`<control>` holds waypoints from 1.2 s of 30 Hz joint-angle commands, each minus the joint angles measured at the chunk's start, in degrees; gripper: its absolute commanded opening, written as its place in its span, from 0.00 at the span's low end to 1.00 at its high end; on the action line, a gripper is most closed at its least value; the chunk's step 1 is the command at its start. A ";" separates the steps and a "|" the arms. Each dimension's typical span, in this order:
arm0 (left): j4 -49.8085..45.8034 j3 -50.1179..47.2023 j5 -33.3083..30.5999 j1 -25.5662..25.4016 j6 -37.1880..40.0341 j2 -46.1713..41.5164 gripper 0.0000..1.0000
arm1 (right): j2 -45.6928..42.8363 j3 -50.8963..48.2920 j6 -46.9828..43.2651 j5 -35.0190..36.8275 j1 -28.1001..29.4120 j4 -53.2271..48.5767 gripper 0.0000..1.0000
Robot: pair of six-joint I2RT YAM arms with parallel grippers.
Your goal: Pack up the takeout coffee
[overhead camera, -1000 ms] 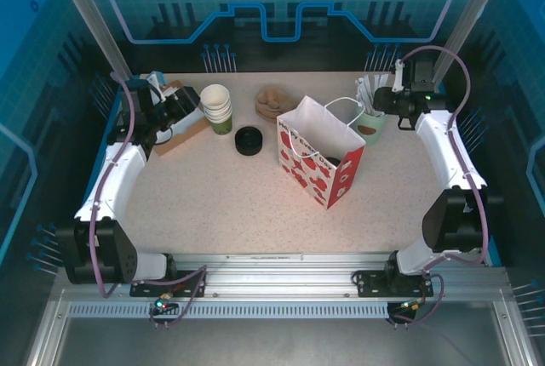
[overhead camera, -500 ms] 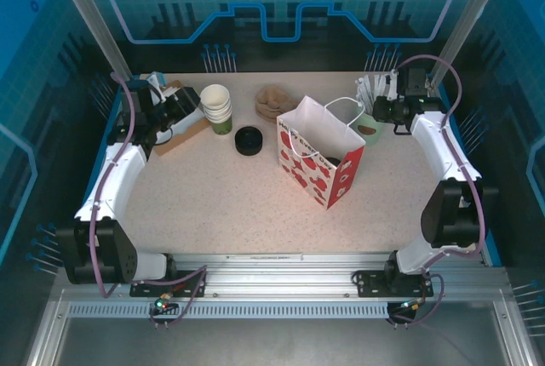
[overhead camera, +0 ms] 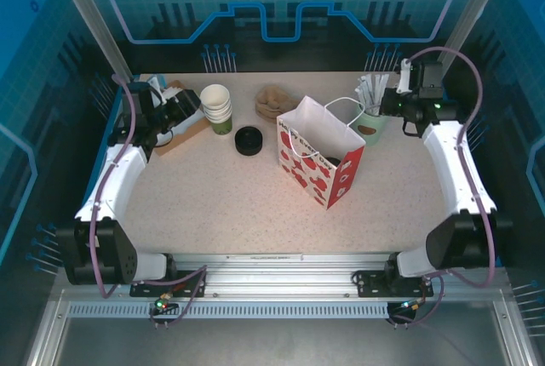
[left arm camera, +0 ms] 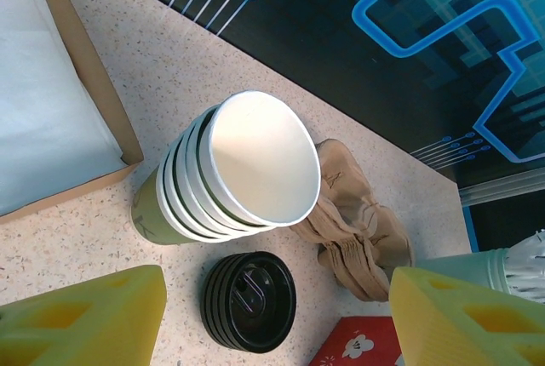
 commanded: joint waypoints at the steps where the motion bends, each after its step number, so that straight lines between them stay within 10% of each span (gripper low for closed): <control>1: 0.08 -0.65 1.71 -0.42 0.75 -2.98 0.72 | -7.01 5.09 -2.04 2.43 2.93 -5.31 0.04; 15: -1.72 -2.24 2.03 -1.73 0.92 -8.74 0.72 | -17.14 16.54 -7.51 2.51 21.93 -16.58 0.06; 36: -2.68 -3.82 1.77 -2.27 2.47 -10.48 0.73 | 3.63 18.37 -10.91 -1.12 30.77 -21.88 0.11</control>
